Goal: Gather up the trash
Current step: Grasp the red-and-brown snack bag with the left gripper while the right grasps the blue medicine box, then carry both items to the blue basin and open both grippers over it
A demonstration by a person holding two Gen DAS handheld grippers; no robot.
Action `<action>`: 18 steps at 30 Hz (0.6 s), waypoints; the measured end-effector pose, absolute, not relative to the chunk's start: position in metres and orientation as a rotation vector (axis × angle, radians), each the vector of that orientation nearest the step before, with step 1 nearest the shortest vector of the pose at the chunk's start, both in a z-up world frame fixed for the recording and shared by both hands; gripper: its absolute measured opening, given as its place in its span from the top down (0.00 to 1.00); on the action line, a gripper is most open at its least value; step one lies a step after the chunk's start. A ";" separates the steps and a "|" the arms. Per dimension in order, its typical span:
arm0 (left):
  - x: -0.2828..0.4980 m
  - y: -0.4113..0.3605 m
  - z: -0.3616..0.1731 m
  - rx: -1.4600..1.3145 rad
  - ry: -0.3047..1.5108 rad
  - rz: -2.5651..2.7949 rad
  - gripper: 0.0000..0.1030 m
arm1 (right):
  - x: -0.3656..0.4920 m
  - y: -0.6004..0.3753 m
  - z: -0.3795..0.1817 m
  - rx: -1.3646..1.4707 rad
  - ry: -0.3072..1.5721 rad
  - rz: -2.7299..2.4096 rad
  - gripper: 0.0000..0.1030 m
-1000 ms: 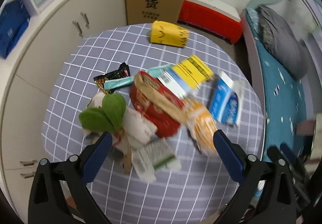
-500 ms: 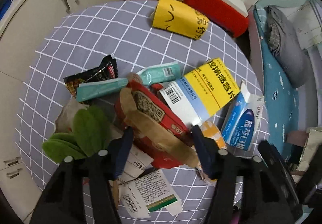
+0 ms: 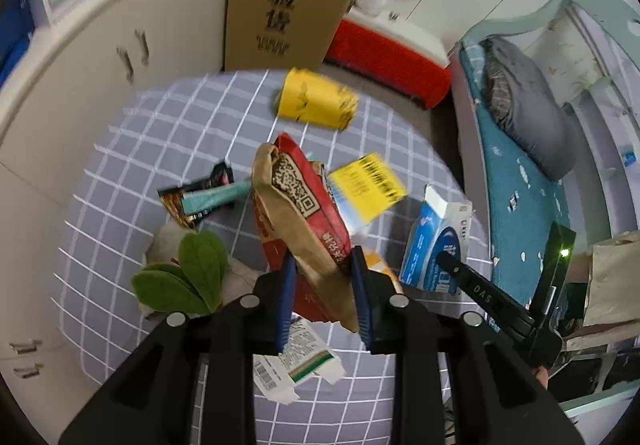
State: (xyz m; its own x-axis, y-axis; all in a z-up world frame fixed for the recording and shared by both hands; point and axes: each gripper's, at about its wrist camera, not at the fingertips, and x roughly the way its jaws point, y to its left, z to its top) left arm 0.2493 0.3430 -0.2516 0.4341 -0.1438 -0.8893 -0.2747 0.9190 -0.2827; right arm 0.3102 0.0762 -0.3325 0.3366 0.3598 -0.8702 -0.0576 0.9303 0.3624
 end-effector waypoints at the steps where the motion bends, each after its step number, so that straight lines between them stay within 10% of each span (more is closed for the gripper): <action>1: 0.247 0.338 -0.242 -0.401 1.109 0.083 0.75 | 0.308 0.074 -0.326 0.293 1.186 0.280 0.73; 9: 0.238 0.271 -0.162 -0.263 0.943 -0.022 0.75 | 0.282 0.008 -0.268 0.382 1.071 0.262 0.73; 18: 0.269 0.126 -0.186 -0.228 1.052 -0.258 0.75 | 0.252 -0.129 -0.265 0.421 1.059 0.105 0.73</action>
State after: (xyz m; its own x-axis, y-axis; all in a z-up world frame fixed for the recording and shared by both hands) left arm 0.2688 0.1255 -0.1856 0.4711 -0.3167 -0.8232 0.1006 0.9465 -0.3066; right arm 0.2525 -0.1293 -0.2655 0.4928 0.2834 -0.8227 0.1157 0.9157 0.3847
